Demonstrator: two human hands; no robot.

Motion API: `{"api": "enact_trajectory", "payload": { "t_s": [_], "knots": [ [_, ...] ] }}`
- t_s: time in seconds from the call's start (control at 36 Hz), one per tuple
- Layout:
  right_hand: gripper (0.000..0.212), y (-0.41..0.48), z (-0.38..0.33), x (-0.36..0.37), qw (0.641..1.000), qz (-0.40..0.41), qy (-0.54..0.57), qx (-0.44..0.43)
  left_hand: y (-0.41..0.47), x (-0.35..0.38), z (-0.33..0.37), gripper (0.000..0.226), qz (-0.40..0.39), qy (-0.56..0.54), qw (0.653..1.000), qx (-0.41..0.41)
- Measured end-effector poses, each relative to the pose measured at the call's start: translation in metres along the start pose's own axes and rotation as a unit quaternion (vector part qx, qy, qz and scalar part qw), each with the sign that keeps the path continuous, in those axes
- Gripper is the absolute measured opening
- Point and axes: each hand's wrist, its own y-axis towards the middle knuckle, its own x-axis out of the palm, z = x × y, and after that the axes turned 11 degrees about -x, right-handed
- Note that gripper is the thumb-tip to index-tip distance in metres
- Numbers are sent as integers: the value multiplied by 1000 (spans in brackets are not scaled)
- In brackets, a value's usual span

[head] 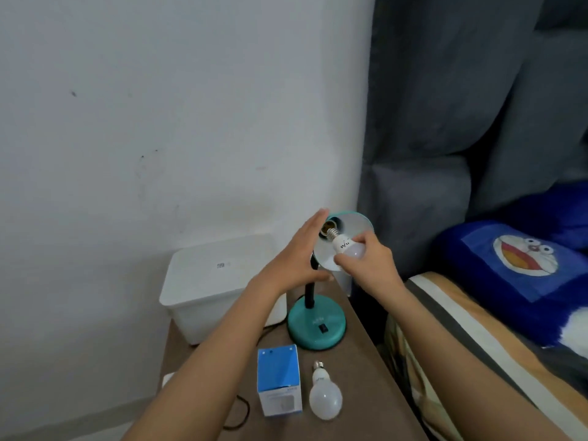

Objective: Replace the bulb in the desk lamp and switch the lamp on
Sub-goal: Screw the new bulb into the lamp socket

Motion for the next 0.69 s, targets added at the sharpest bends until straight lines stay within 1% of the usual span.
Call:
{"api": "enact_trajectory", "payload": {
  "t_s": [0.11,0.25,0.33,0.5,0.58,0.69],
  "knots": [
    [38,13,1,7,1000,11,-25,-10,15,4,-9,120,2,18,999,37],
    [43,23,7,19,992,19,-116,-40,21,7,-12,114,15,21,997,71],
    [48,24,9,26,988,22,-148,-43,21,7,-12,110,18,18,997,75],
    [45,30,4,34,970,28,-232,-67,19,6,-12,106,15,10,998,68],
    [47,32,1,37,967,24,-246,-66,19,5,-12,106,17,13,998,63],
    [50,36,-3,36,962,18,-264,-61,18,4,-9,105,13,35,996,77]
  ]
}}
